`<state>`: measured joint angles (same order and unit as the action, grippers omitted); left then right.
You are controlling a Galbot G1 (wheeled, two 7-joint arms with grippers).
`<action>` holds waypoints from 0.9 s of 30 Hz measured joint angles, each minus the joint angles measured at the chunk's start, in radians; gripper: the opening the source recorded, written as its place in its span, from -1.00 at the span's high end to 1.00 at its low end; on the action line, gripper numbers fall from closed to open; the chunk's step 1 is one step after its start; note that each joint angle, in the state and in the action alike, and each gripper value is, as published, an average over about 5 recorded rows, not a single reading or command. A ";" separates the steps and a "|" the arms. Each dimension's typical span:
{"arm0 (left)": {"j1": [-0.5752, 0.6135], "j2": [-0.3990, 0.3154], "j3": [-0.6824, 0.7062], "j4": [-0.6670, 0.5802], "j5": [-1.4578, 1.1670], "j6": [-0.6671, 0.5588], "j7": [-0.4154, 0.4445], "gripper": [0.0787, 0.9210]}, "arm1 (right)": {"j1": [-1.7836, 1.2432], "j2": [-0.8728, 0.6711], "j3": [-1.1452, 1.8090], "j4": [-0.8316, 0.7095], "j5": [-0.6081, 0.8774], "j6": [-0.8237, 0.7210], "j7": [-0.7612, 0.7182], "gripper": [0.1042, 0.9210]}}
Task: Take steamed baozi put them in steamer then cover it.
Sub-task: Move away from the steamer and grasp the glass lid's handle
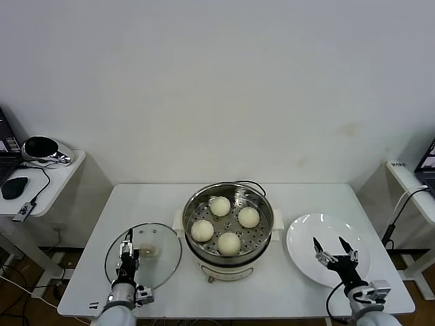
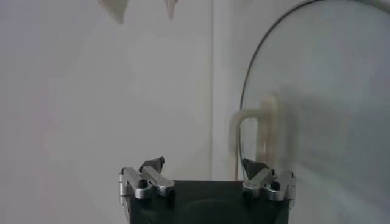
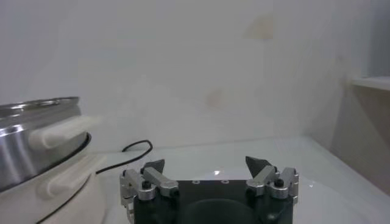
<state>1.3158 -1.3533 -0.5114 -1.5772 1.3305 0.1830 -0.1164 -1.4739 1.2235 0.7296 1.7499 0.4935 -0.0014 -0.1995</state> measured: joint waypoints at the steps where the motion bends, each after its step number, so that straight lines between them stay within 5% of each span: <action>1: -0.004 -0.002 -0.001 0.002 0.000 0.009 0.002 -0.77 | 0.000 0.000 0.000 -0.001 -0.001 0.001 0.000 -0.76; 27: -0.073 -0.027 0.014 0.056 -0.056 0.084 -0.003 -0.77 | -0.007 0.007 0.004 -0.010 -0.020 0.007 -0.006 -0.76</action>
<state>1.2431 -1.3799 -0.4969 -1.5216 1.2748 0.2665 -0.1197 -1.4808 1.2303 0.7333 1.7404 0.4733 0.0053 -0.2053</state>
